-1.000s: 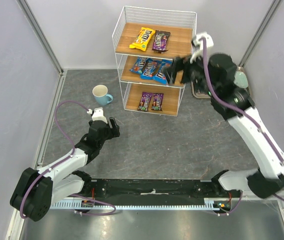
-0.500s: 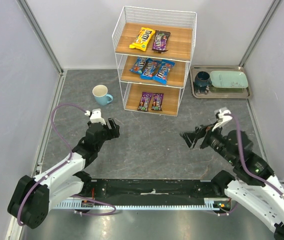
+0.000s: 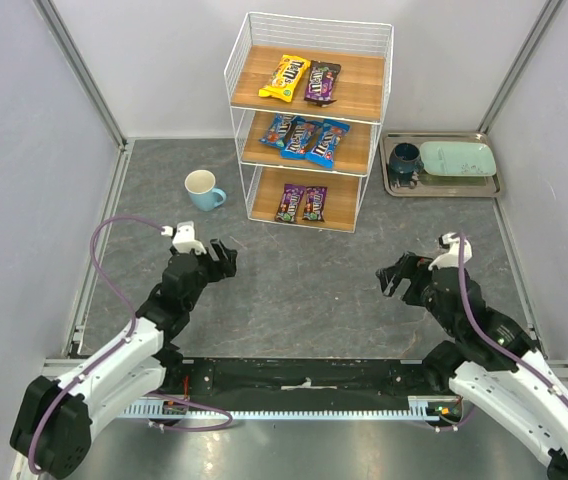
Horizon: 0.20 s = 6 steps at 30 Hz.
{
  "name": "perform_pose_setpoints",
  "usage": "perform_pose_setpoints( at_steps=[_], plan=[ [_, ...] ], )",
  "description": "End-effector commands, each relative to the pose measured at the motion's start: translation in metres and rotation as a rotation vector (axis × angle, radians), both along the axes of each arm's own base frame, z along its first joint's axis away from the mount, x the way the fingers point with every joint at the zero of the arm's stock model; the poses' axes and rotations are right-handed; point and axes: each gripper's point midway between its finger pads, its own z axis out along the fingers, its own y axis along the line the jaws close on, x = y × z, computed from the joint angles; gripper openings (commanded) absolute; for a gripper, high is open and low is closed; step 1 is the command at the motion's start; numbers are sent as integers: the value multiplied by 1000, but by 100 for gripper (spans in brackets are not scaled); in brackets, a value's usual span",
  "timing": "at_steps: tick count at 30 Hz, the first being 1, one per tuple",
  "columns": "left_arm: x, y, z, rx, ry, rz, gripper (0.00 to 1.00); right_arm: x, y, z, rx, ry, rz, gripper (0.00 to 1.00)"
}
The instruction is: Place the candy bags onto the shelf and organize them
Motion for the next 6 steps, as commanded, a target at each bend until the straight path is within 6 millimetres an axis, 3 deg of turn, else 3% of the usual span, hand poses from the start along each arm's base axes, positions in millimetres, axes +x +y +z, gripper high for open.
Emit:
perform_pose_setpoints(
  at_steps=[1,6],
  plan=[
    [2,6,2,-10,-13,36,83,6,-5,5,-18,13,-49,98],
    [2,6,2,-7,-12,37,87,4,-6,10,12,-13,-54,98]
  ],
)
